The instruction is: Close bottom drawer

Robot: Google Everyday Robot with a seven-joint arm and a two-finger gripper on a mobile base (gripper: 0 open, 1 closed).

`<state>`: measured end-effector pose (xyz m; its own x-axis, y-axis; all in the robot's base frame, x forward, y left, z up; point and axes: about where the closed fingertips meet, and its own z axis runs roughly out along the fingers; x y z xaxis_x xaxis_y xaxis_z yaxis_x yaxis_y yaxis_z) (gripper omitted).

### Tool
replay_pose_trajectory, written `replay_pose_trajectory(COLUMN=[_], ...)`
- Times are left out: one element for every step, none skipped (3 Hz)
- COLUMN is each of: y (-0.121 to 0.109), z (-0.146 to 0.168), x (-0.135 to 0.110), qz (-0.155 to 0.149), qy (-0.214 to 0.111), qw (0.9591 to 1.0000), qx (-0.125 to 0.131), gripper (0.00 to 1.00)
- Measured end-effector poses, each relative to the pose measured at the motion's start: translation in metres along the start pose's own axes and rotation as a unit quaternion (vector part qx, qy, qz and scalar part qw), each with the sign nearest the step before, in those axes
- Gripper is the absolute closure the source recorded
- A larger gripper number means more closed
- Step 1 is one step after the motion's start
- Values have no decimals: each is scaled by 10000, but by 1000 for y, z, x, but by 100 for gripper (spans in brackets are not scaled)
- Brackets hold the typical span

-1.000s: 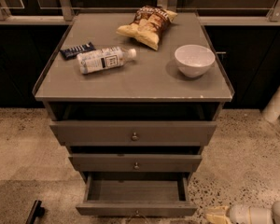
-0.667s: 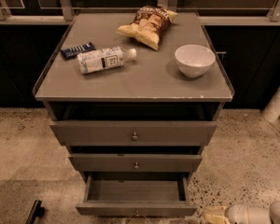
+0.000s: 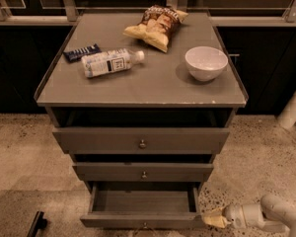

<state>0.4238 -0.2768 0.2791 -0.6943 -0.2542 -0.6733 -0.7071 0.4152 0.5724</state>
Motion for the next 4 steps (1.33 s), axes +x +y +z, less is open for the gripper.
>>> replay_pose_trajectory(y=[-31, -49, -51, -13], z=[24, 34, 24, 15], x=[0, 11, 18, 34], qz=[80, 254, 323, 282], qy=[174, 195, 109, 122], qw=[9997, 9993, 9994, 9990], qx=[-180, -213, -33, 327], gripper=[100, 100, 100, 100])
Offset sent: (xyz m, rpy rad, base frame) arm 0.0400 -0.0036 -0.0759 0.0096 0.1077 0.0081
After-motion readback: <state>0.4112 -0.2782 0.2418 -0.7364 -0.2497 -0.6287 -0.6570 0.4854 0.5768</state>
